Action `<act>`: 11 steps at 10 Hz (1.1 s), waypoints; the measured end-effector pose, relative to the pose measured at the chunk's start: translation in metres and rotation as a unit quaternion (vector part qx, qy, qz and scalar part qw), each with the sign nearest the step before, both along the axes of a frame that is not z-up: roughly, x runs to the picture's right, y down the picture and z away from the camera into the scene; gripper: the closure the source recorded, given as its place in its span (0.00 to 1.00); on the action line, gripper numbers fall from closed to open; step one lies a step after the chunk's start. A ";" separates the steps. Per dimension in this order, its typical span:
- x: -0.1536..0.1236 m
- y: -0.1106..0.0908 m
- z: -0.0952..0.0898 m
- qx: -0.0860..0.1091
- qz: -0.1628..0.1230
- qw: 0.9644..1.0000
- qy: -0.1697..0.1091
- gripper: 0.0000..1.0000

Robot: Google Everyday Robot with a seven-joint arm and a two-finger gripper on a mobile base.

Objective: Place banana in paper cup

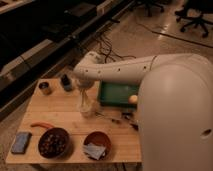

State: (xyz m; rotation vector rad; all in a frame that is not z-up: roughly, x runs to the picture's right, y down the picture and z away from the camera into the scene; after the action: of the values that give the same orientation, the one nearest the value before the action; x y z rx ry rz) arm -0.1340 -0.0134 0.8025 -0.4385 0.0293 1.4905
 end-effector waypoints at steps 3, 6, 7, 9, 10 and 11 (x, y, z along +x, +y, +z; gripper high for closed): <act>-0.005 0.002 -0.003 -0.003 -0.005 1.000 0.001 1.00; -0.006 0.003 -0.012 -0.007 -0.004 1.000 -0.007 1.00; -0.005 0.003 -0.016 -0.005 -0.005 1.000 -0.007 1.00; -0.002 0.005 -0.022 -0.004 -0.012 1.000 -0.005 1.00; 0.001 0.006 -0.023 -0.004 -0.011 1.000 -0.002 1.00; 0.005 0.006 -0.025 -0.005 -0.007 1.000 0.000 1.00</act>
State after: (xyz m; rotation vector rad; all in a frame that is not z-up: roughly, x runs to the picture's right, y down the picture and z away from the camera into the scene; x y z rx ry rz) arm -0.1286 -0.0074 0.7779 -0.4449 0.0395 1.4779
